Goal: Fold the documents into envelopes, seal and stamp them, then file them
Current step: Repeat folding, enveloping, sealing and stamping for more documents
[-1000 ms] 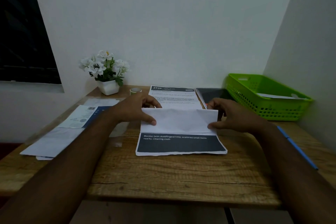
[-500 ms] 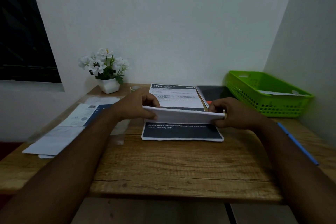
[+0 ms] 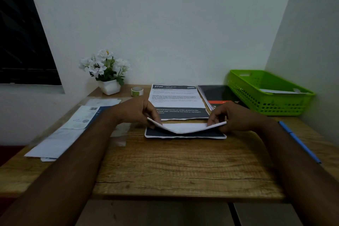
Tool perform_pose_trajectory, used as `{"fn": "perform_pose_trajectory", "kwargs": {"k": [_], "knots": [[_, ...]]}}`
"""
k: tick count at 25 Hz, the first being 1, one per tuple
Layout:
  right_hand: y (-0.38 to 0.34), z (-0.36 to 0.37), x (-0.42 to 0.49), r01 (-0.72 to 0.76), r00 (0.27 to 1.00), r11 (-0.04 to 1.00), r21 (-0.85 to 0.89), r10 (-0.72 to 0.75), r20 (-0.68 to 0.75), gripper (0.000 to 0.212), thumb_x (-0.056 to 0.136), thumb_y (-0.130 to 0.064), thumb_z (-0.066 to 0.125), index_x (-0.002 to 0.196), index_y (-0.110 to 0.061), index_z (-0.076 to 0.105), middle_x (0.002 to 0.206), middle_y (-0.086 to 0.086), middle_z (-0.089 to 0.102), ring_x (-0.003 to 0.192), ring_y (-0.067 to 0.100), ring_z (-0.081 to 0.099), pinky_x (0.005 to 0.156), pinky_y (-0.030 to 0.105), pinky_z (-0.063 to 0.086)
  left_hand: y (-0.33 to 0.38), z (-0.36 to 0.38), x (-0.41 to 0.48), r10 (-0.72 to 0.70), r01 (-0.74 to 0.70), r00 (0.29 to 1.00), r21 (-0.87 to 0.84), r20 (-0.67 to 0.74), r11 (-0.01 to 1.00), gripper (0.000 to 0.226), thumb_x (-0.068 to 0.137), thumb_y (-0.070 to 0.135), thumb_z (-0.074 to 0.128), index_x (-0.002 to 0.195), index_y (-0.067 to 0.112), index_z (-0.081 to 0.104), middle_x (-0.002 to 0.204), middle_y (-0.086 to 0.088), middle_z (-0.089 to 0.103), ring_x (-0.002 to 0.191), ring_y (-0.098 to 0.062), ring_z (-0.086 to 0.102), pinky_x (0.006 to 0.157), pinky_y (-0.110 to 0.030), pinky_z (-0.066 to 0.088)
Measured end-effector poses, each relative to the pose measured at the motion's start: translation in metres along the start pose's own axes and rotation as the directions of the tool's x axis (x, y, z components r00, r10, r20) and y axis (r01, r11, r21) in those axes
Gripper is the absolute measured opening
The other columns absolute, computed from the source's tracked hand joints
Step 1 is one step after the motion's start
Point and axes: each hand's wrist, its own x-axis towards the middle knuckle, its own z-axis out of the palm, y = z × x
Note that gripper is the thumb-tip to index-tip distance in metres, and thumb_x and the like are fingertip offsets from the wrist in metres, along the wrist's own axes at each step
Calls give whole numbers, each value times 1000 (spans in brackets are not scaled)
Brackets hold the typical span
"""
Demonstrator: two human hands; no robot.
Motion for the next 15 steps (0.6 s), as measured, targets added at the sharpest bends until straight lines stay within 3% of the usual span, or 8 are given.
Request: {"fn": "perform_pose_trajectory", "kwargs": {"k": [3, 8, 10, 12, 13, 15], "knots": [[-1, -3, -2, -19, 999, 1000, -9, 20, 35, 53, 65, 10, 66, 80, -41, 73, 73, -8, 67, 61, 6, 53, 56, 19, 40, -1, -3, -2, -13, 13, 998, 7, 61, 1000, 39, 75, -14, 66, 80, 23, 76, 95, 3, 75, 98, -9, 67, 86, -17, 49], [0, -4, -5, 24, 1000, 999, 22, -24, -3, 47, 82, 10, 59, 85, -33, 76, 98, 4, 71, 88, 33, 62, 78, 47, 49, -3, -5, -1, -67, 70, 994, -36, 81, 997, 40, 82, -11, 55, 84, 23, 77, 99, 6, 74, 101, -3, 64, 81, -9, 47], [-3, 0, -3, 68, 995, 997, 42, -64, -76, 41, 82, 11, 58, 87, -24, 77, 95, 8, 68, 89, 28, 63, 78, 43, 50, -1, 2, 4, -62, 62, 998, -20, 18, 998, 26, 83, 3, 64, 83, 26, 77, 91, 9, 74, 89, 0, 65, 73, -7, 46], [-10, 6, 1, 134, 982, 991, 13, -132, -132, 25, 85, 0, 67, 93, -21, 76, 94, 0, 66, 88, 14, 61, 76, 30, 47, 2, 12, 11, -32, 32, 999, 13, -23, 999, 11, 76, 20, 77, 84, 27, 75, 81, 10, 73, 75, 4, 62, 63, -5, 44], [-13, 11, 5, 161, 978, 987, 5, -159, -133, 18, 84, -9, 72, 97, -22, 75, 96, -3, 65, 90, 10, 61, 77, 26, 46, 3, 18, 15, -22, 24, 999, 54, -32, 998, 16, 71, 29, 81, 85, 29, 74, 79, 11, 70, 71, 6, 59, 59, -5, 42], [-23, 22, 11, 172, 980, 985, 14, -170, -108, 25, 81, -30, 76, 105, -26, 73, 103, -5, 64, 98, 9, 60, 86, 26, 48, 5, 26, 20, -13, 16, 1000, 124, -24, 992, 34, 59, 45, 84, 88, 32, 72, 76, 12, 65, 67, 5, 54, 56, -6, 40]]}}
